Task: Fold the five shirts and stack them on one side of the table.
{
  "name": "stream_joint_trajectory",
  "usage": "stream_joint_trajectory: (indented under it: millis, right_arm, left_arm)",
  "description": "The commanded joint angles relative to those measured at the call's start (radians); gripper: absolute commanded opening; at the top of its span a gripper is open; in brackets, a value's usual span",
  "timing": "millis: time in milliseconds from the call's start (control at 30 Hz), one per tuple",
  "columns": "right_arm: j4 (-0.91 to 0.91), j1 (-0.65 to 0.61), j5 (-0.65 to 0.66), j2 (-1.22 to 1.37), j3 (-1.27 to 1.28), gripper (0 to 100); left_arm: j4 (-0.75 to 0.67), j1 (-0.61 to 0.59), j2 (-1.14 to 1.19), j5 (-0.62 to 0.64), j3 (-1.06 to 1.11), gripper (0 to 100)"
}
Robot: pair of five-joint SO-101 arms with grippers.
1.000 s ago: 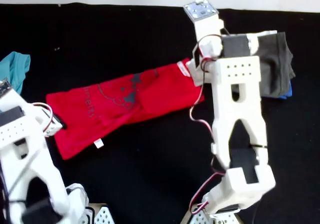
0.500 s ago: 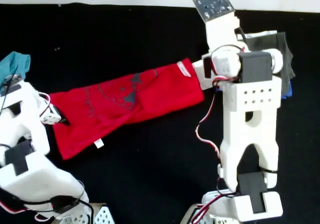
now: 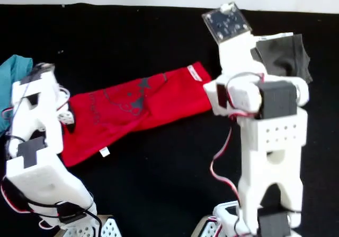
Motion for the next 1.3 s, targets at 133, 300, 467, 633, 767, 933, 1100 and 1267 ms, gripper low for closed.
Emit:
stream_joint_trajectory:
  millis: [133,300,467,633,767,933,1100,1267]
  right_arm:
    - [0.007,-0.010,0.006,-0.189,0.139,0.6]
    - [-0.067,-0.012,0.006,-0.219,0.397,0.9]
    - [-0.203,-0.007,0.006,-0.219,0.605,0.7]
    - [-0.334,0.082,0.011,-0.220,0.840,0.7]
    - [-0.438,0.225,0.012,-0.265,1.004,0.7]
    - [-0.562,0.326,0.014,-0.466,1.267,0.7]
    - [-0.731,0.380,0.014,-0.668,1.577,0.7]
    - [-0.832,0.417,0.014,-0.843,1.839,0.7]
  left_arm:
    - [0.034,-0.130,-0.008,-0.126,-0.035,1]
    - [0.164,-0.263,-0.001,-0.207,-0.199,1]
    - [0.322,-0.245,-0.008,-0.216,-0.340,1]
    - [0.532,-0.143,-0.010,-0.173,-0.503,1]
    - [0.611,-0.051,-0.038,-0.104,-0.645,1]
    - [0.611,0.150,-0.203,-0.084,-0.656,1]
    - [0.611,0.420,-0.326,-0.025,-0.647,1]
    - [0.588,0.659,-0.298,0.041,-0.648,1]
